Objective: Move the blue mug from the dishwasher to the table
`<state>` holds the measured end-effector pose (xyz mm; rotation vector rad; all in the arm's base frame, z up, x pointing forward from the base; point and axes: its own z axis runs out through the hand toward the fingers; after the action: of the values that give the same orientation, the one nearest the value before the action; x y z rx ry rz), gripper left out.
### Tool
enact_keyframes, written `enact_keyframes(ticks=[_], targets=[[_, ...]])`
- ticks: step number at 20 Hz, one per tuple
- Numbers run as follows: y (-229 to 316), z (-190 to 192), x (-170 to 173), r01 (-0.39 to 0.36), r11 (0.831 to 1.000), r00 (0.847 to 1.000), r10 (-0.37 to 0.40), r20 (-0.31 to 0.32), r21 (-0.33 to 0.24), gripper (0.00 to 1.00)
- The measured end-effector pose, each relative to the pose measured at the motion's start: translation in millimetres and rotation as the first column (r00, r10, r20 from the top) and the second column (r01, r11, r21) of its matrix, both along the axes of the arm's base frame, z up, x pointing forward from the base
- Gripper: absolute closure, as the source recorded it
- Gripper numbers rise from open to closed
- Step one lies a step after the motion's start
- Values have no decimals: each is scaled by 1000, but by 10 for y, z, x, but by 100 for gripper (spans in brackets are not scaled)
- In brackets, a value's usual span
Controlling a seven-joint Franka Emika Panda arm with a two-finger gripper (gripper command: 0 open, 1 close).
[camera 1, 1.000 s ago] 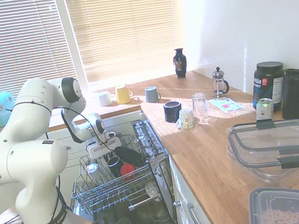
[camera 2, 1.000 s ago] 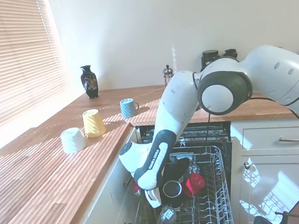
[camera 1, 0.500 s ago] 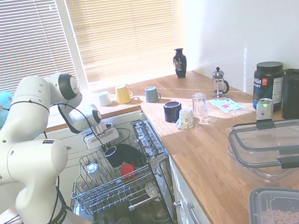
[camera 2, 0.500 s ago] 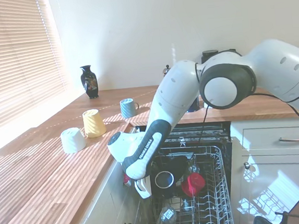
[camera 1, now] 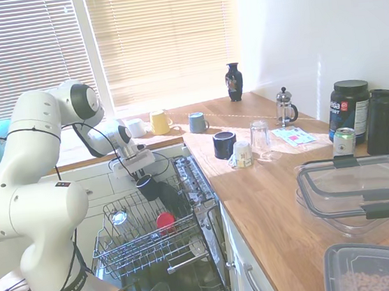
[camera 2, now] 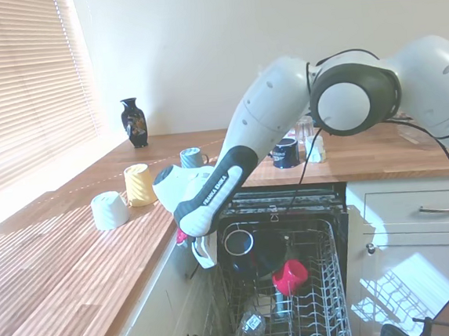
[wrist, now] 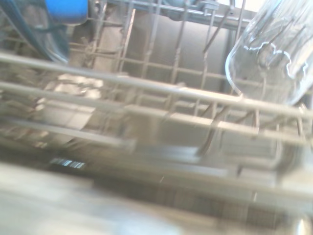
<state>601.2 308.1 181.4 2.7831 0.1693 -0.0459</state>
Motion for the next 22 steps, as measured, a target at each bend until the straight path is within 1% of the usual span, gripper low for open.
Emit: enact_keyframes(ticks=[4, 8, 11, 16, 19, 22], targets=[[-108, 445, 116, 39, 999, 999, -40, 37, 26, 100], [-240, 738, 207, 87, 994, 994, -91, 64, 59, 100], [-354, 943, 239, 134, 987, 987, -141, 83, 87, 100], [-681, 1326, 242, 218, 966, 967, -233, 105, 137, 100], [-899, 1536, 313, 263, 949, 951, -285, 116, 175, 100], [-1120, 1636, 393, 309, 929, 935, -335, 113, 203, 100]])
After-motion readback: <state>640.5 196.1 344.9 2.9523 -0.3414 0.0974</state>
